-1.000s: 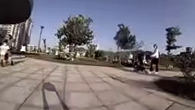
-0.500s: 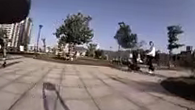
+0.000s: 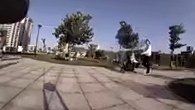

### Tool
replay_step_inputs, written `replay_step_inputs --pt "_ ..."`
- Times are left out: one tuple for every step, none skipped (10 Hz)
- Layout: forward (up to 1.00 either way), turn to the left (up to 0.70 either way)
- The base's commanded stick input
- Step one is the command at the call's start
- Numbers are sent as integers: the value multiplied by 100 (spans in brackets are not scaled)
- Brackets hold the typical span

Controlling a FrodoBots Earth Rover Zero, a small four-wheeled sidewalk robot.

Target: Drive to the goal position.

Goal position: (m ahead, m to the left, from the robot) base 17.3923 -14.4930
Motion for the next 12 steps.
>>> replay_step_inputs --pt "38 0" --pt "37 0" --pt "37 0" --pt "37 0" --pt "37 0" --pt "37 0" --pt "37 0" --pt "37 0" --pt "37 0" --pt "37 0" --pt "38 0" --pt "38 0"
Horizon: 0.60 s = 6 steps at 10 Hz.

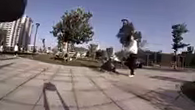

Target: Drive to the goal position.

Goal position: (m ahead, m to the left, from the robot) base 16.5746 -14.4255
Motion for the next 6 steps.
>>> replay_step_inputs --pt "38 0" --pt "37 0" --pt "38 0" --pt "37 0" --pt "37 0" --pt "37 0"
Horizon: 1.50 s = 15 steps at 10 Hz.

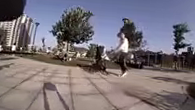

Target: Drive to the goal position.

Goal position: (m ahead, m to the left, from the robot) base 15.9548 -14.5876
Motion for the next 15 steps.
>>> replay_step_inputs --pt "37 0" --pt "37 0" --pt "37 0" --pt "37 0" --pt "37 0" --pt "37 0" --pt "37 0" --pt "37 0" --pt "37 0" --pt "37 0" --pt "37 0" --pt "37 0" --pt "38 0" --pt "40 -2" --pt "41 -2"
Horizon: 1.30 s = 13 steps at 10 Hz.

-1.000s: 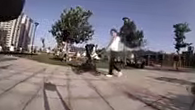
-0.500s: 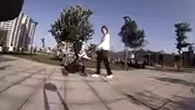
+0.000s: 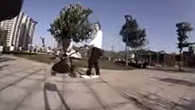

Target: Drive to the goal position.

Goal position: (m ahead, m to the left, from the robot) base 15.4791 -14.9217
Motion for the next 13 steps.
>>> replay_step_inputs --pt "41 -2" --pt "41 -2" --pt "41 -2" --pt "41 -3" --pt "41 -2" --pt "41 -3" --pt "41 -2" --pt "41 -3" --pt "41 -2" --pt "41 -2" --pt "41 -2" --pt "37 -4" --pt "30 -6"
